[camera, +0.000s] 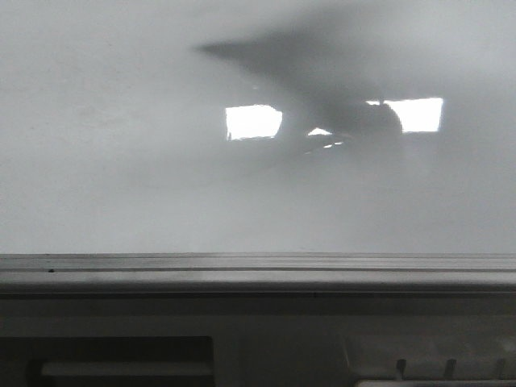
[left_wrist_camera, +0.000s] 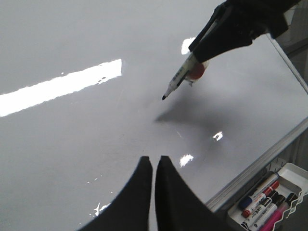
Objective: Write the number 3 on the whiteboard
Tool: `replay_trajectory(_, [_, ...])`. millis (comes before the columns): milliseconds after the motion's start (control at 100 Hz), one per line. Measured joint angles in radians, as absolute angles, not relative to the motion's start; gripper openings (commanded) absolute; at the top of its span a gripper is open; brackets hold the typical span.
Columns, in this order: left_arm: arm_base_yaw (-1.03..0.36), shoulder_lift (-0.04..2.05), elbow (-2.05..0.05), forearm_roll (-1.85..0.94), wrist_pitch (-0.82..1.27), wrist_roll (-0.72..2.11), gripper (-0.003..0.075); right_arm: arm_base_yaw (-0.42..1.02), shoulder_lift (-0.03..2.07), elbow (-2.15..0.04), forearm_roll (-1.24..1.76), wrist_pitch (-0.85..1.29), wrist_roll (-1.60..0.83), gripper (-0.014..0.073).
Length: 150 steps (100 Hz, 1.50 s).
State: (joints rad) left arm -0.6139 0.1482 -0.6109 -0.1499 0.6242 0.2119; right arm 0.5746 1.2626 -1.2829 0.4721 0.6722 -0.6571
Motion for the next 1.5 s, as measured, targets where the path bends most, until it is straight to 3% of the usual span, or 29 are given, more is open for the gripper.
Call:
replay_trajectory(690, [-0.614,0.148,-0.607,-0.163,0.597,0.210,-0.0020,0.568,1.304,-1.213,0.459,0.568,-0.657,-0.0060])
replay_trajectory(1250, [-0.614,0.148,-0.607,-0.163,0.596,0.210,-0.0020,0.492,1.243,-1.197,0.370,0.745,-0.572,-0.0040])
replay_trajectory(1500, [-0.614,0.148,-0.607,-0.163,0.596,0.210,-0.0020,0.519,1.245,-1.091,0.493,0.629,-0.561,-0.0040])
